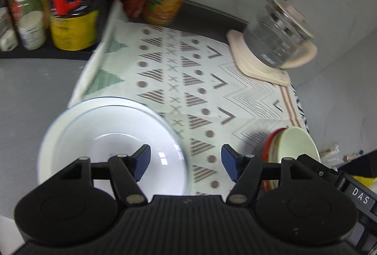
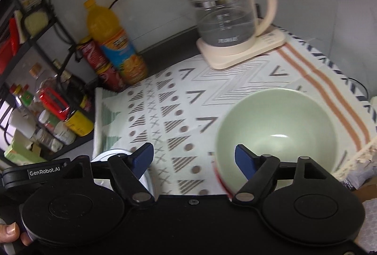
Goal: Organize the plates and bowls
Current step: 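Move the right gripper to the red bowl stack and grasp its rim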
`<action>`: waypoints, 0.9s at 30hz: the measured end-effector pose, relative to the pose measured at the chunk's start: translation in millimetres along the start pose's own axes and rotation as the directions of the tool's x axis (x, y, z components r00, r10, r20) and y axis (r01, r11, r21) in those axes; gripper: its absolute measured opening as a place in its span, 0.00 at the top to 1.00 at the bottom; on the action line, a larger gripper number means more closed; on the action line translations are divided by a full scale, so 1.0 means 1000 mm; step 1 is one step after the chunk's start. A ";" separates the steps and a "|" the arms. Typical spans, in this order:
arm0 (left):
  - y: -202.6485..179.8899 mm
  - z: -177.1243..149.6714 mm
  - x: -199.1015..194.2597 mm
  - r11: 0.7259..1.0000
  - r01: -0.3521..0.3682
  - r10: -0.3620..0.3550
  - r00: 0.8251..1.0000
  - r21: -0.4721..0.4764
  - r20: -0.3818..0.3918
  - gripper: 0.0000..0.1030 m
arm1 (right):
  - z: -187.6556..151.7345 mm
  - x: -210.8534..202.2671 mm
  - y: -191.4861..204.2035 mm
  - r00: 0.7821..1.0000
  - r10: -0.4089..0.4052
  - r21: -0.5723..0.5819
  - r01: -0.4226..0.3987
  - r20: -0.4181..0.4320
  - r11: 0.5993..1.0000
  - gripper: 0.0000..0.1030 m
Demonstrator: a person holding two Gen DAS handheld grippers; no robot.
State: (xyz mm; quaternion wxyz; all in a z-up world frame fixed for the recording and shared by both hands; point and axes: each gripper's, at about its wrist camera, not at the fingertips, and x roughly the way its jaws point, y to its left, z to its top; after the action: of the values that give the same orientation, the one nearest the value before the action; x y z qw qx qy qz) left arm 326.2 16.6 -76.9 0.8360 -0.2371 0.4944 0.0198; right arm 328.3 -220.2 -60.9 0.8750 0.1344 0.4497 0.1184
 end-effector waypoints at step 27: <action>-0.096 -0.008 0.059 0.991 0.080 -0.068 0.991 0.111 -0.111 0.30 | 0.010 -0.002 -0.092 0.998 -0.063 0.094 0.063 -0.005 0.994 0.18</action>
State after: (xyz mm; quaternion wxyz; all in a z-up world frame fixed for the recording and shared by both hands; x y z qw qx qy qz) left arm 375.7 -83.4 -93.2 0.8207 -0.2074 0.5297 -0.0527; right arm 343.4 -308.7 -85.4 0.8705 0.1611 0.4597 0.0696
